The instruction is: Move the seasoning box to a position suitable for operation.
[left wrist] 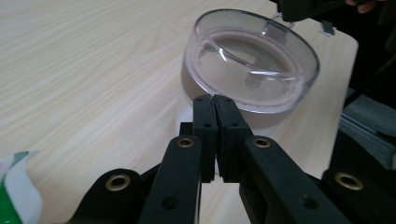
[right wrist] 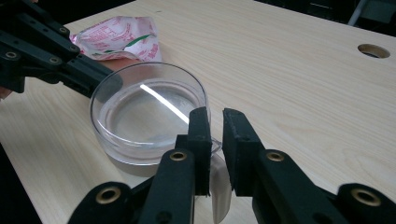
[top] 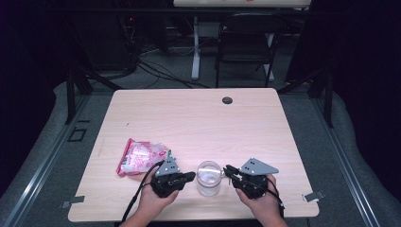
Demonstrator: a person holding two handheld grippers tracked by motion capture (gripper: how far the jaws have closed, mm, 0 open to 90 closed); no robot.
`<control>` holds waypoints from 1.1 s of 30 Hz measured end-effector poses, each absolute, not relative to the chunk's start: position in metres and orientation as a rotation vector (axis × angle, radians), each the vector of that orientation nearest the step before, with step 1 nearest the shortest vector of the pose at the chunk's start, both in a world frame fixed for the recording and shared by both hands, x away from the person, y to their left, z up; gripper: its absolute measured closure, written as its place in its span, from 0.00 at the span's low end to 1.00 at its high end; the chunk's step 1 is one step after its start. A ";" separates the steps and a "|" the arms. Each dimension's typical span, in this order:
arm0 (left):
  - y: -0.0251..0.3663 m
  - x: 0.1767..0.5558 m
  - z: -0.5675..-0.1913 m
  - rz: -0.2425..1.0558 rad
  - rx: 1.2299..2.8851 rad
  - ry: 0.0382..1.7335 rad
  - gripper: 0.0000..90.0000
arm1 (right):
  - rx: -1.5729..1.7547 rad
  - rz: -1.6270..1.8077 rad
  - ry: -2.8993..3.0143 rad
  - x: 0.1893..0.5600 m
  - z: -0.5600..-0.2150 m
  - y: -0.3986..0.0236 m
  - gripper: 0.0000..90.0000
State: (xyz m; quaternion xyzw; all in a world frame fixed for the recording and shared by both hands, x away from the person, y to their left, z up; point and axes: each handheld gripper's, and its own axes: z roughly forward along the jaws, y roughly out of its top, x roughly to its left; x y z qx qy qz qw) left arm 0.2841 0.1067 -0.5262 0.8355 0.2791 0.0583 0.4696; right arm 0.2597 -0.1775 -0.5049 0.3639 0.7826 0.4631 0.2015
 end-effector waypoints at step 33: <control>0.104 0.278 -0.527 0.126 2.072 0.663 1.00 | 1.018 1.347 2.181 0.264 -0.509 -0.179 0.87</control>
